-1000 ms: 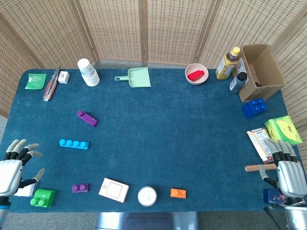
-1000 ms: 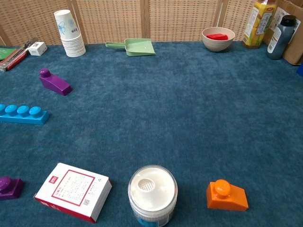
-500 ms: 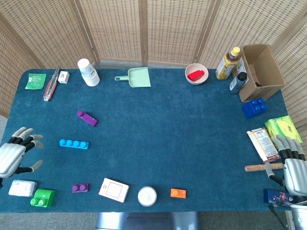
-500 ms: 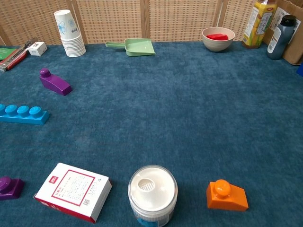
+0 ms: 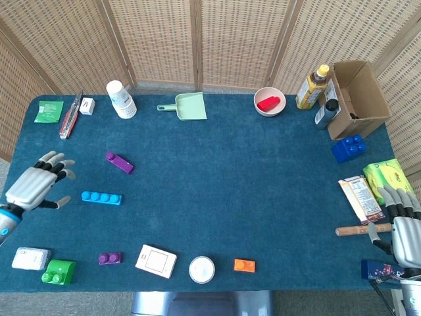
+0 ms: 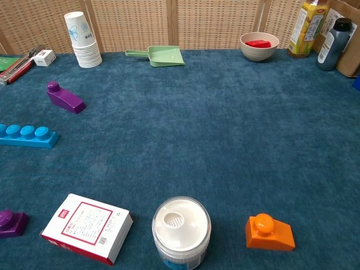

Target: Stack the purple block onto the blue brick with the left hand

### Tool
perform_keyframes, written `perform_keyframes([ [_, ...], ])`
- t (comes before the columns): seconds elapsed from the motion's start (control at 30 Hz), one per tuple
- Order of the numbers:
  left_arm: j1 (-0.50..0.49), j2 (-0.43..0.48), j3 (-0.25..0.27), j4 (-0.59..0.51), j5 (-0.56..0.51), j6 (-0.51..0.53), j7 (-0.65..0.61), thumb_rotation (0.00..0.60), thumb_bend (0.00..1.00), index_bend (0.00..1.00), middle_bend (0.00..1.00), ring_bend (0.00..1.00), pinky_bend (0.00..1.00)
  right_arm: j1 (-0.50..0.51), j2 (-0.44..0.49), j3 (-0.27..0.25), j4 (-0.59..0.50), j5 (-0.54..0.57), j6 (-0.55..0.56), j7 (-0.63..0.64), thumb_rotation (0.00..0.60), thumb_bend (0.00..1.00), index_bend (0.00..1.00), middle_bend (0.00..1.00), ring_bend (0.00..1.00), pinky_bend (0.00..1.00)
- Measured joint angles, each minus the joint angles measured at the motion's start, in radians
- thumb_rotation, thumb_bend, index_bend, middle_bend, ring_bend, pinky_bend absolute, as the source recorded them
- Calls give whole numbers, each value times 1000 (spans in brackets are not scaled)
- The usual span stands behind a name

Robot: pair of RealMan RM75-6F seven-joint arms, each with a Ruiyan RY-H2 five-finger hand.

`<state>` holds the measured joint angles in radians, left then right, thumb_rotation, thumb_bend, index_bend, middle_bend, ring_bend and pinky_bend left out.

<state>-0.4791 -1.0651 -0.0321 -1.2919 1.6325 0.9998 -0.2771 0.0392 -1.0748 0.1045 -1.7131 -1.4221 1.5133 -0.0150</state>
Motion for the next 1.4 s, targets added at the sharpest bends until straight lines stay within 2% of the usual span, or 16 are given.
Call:
perform_keyframes([
  [0.43,-163,-158,-20,185,-41,-161,-7,507,363,215,77,0,0,-16,9,15,-24,30,27,-41,600,411,71,98,0,68],
  [0.57,-204,-202,-23,230,-57,-200,3,523,364,208,71,0,0,-20,12,17,-24,39,28,-41,600,414,72,98,0,68],
  [1.4,-326,-369,-18,395,-162,-375,69,524,364,177,47,0,0,-53,29,32,-1,67,60,2,600,411,72,97,0,68],
])
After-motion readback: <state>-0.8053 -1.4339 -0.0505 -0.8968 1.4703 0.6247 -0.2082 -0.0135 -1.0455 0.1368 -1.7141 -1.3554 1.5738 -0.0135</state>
